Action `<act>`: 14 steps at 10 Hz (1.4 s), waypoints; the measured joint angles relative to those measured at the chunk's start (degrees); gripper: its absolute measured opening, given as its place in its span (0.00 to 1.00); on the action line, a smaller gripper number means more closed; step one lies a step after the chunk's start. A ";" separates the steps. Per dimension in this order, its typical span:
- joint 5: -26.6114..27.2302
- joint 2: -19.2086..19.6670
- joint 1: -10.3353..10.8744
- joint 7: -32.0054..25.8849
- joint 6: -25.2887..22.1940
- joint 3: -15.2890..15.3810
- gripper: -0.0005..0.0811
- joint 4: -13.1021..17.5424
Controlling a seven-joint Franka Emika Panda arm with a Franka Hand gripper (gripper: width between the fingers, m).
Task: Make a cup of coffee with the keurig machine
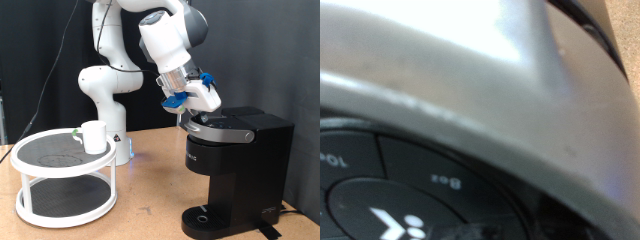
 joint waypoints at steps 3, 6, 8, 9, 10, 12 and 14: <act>0.28 -0.13 0.00 -0.53 0.59 -0.06 0.01 -0.25; 2.96 -1.15 0.00 -4.96 2.49 -0.16 0.01 -1.67; 4.67 -2.19 0.00 -7.20 3.12 -0.41 0.01 -2.94; 5.12 -2.63 0.00 -7.44 3.27 -0.49 0.01 -3.37; 5.34 -3.00 0.00 -7.48 3.35 -0.55 0.01 -3.68; 5.37 -3.52 -0.03 -7.48 3.36 -0.73 0.01 -4.28; 5.37 -3.97 -0.14 -7.48 3.36 -0.75 0.01 -4.79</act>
